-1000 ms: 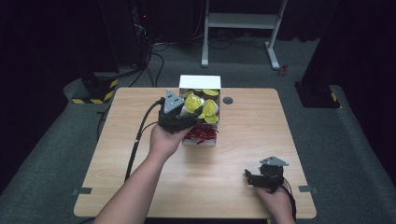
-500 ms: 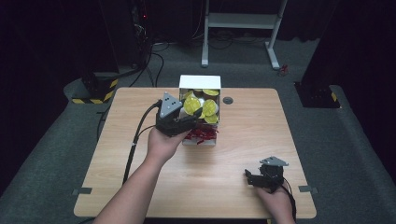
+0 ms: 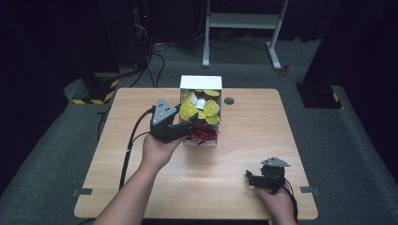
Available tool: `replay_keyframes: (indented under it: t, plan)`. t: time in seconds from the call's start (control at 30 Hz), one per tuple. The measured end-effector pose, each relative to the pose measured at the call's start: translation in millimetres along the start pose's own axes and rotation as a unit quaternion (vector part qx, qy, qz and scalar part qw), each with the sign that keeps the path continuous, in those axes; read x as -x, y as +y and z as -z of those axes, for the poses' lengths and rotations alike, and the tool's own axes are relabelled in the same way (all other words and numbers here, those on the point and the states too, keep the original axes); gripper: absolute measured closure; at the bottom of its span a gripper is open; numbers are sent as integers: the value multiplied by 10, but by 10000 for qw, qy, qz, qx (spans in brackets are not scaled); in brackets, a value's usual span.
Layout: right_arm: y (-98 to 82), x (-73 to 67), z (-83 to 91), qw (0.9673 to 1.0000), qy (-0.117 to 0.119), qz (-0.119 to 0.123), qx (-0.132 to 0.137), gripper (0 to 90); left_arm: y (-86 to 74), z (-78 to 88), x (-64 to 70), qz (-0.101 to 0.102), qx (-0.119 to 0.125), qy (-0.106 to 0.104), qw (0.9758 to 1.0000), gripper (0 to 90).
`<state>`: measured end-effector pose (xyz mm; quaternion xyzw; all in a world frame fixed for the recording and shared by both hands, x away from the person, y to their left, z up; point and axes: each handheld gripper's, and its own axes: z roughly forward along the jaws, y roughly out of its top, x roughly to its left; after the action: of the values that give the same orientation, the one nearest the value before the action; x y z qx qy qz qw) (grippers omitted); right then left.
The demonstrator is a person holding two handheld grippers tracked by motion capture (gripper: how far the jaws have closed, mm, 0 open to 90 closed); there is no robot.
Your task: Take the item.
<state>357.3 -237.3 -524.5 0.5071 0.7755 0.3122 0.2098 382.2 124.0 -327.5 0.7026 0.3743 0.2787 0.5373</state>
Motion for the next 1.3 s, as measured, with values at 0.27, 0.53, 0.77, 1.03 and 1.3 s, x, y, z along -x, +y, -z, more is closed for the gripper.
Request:
replay_keyframes:
  t: [0.27, 0.53, 0.77, 1.03, 1.3]
  plan:
    - [1, 0, 0, 10000, 4, -5, 1, 98, -64, 109, -39, 58, 8, -65, 10000, 387]
    - [1, -4, -1, 10000, 4, -27, 0, 99, -158, 246, -148, 97, -13, 25, 9999, 387]
    - [1, -1, -1, 10000, 2, -11, 3, 99, -242, 348, -262, 198, -9, 156, 9997, 387]
    - [1, -2, -1, 10000, 2, -13, 3, 99, -350, 397, -390, 296, -64, 301, 9991, 387]
    - [1, -1, -1, 10000, 3, -12, 3, 99, -446, 429, -488, 354, -134, 451, 9983, 387]
